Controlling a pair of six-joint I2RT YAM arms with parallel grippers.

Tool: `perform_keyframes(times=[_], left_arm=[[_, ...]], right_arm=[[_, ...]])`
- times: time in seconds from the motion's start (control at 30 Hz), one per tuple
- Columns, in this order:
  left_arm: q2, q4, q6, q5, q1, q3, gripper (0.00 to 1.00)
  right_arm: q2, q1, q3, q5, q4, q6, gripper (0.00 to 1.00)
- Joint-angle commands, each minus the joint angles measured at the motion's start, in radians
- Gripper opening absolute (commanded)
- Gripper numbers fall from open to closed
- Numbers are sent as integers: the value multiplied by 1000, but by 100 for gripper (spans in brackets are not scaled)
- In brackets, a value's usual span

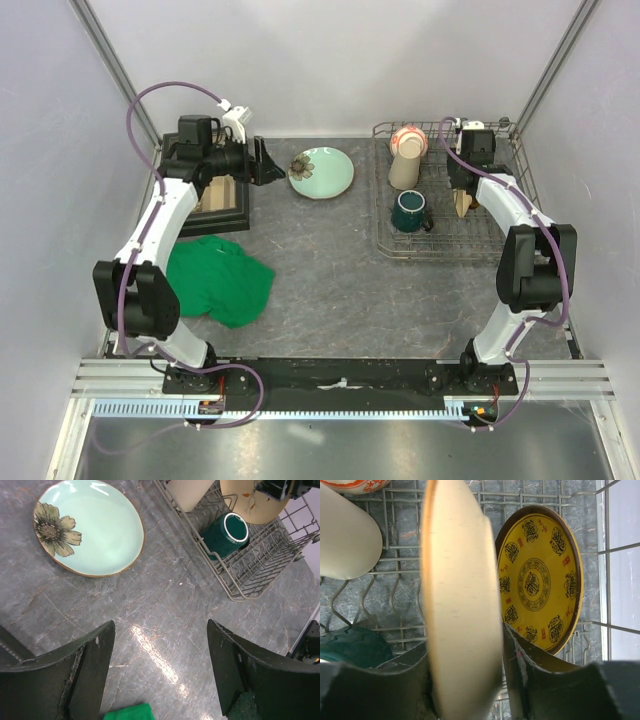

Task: Unload the mixed dishes from the dish rack
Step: Pick up the plate from the dish rack.

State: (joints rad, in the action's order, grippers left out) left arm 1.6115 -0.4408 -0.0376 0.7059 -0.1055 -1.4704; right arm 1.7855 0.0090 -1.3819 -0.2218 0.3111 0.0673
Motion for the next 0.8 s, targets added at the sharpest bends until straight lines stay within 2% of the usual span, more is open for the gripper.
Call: perform_keyframes(times=[0.0, 0.27, 0.4, 0.47, 0.7, 0.77], left_arm=[[-87, -70, 59, -39, 13, 2, 81], [-150, -142, 62, -75, 15, -4, 81], [-185, -141, 65, -85, 17, 7, 81], [-200, -135, 59, -85, 17, 15, 81], [-202, -108, 48, -83, 23, 21, 81], [-197, -104, 48, -82, 29, 22, 81]], right_arm=[[-14, -1, -14, -7, -17, 17, 48], [-5, -4, -32, -28, -32, 20, 37], [-11, -3, -48, -25, -26, 25, 21], [-14, -3, -55, -25, -21, 25, 16], [-24, -4, -123, -10, 26, 25, 1], [-31, -4, -144, -7, 34, 26, 0]])
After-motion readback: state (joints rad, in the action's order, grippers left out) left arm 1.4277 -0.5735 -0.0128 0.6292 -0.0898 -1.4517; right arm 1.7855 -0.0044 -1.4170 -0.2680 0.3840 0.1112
